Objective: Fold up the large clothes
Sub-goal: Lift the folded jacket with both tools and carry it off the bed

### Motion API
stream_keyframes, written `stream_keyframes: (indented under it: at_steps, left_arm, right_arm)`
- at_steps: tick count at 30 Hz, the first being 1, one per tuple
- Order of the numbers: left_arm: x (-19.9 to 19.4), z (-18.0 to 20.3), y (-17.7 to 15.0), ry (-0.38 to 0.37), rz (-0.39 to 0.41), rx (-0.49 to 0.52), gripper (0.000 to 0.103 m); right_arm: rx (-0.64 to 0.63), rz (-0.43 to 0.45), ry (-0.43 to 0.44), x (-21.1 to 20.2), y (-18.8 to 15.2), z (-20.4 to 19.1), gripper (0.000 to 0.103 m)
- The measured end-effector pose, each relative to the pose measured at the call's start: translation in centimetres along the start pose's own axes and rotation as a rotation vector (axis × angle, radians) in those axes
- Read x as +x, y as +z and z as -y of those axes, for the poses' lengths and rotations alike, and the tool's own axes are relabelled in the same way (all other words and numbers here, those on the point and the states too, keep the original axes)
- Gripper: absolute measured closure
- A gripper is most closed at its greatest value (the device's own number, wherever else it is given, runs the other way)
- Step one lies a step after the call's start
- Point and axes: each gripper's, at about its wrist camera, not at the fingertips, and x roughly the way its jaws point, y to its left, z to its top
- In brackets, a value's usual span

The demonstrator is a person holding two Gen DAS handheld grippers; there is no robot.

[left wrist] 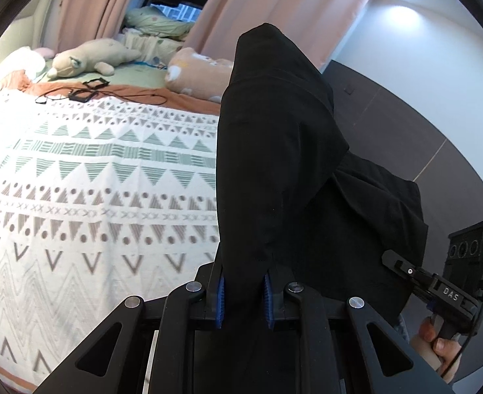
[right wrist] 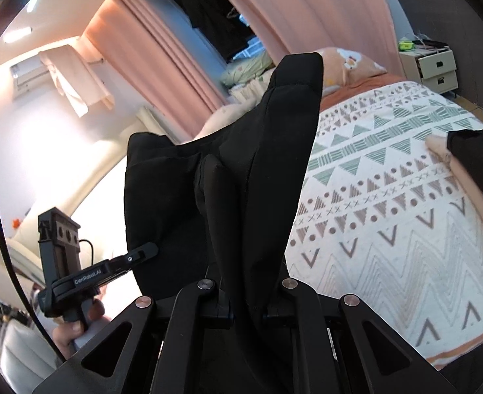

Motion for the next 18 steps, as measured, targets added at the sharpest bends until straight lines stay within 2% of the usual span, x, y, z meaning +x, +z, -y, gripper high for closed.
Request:
stream_keyframes:
  at_steps: [4,18]
  left_arm:
    - [0.5,3.8,0.1,-0.013,0.014,0.025,0.085]
    - [5.9,17.0,-0.2,-0.133,-0.007,0.075,0.085]
  right_arm:
    - [-0.036,0.016,0.009,-2.8,1.8,1.7,0.092]
    - [-0.079,0.074,-0.133,-13.5,7.2,9.3,0.092]
